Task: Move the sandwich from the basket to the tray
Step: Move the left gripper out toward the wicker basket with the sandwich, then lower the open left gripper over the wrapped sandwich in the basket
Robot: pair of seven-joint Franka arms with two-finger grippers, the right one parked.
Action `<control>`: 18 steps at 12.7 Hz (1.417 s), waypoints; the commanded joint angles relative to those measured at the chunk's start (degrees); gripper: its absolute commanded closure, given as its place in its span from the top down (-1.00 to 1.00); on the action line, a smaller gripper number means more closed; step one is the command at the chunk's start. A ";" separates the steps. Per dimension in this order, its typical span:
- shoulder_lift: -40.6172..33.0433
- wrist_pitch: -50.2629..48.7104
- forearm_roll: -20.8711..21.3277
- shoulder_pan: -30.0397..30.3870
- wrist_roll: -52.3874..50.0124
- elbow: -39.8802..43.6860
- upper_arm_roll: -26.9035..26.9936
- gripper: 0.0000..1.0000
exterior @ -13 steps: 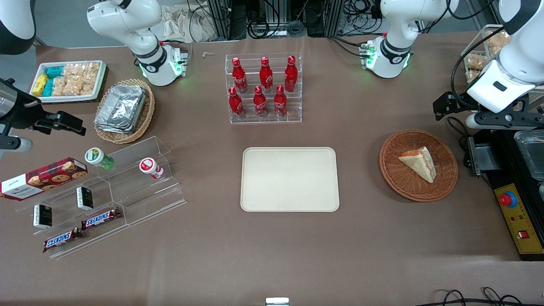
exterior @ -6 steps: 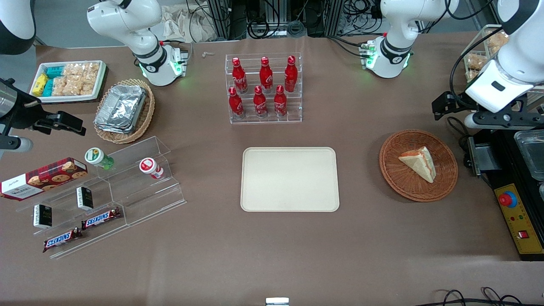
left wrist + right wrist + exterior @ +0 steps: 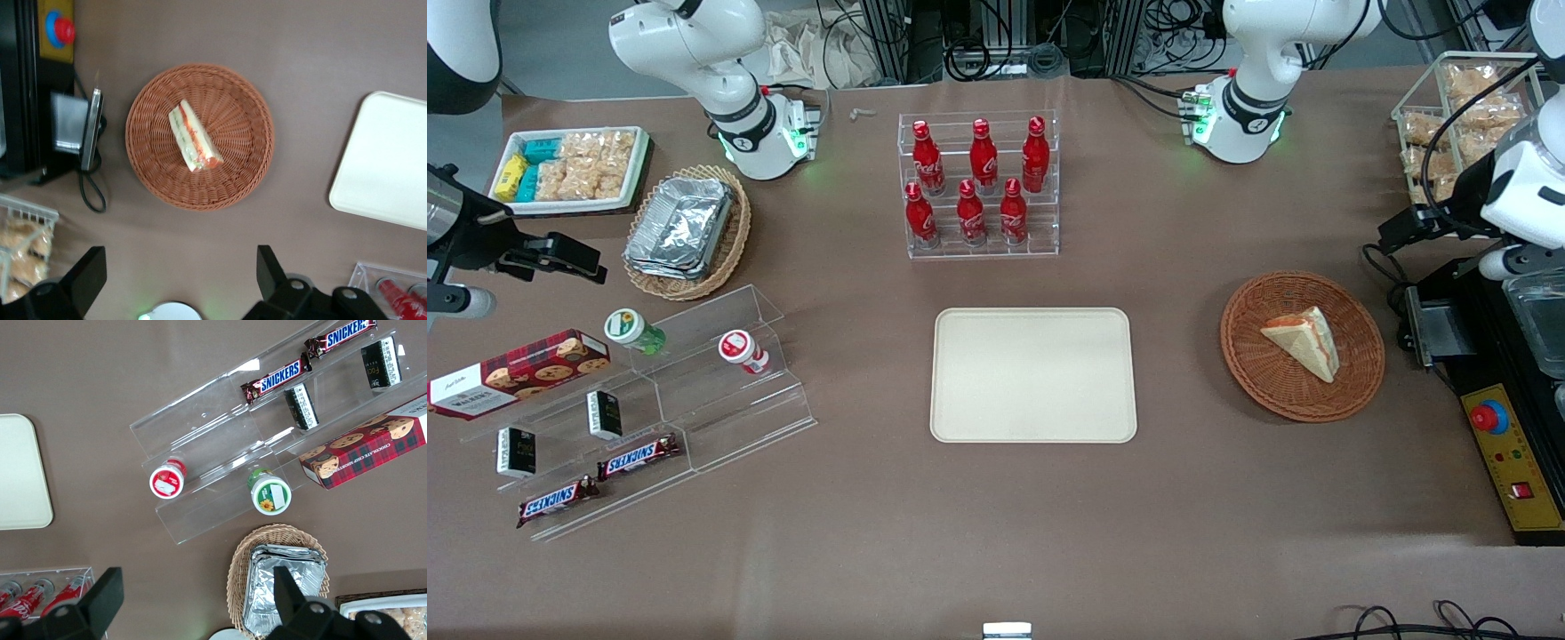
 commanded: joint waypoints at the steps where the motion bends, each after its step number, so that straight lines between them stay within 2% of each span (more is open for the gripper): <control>1: -3.84 6.99 0.32 -0.52 -11.41 -9.55 -0.65 1.00; 4: -3.14 13.23 0.32 -0.70 -18.38 -15.09 -1.18 1.00; 8: -2.00 26.41 0.32 -0.44 -21.55 -25.38 -1.00 1.00; 18: 12.58 37.33 0.32 -0.35 -29.38 -26.19 -0.65 1.00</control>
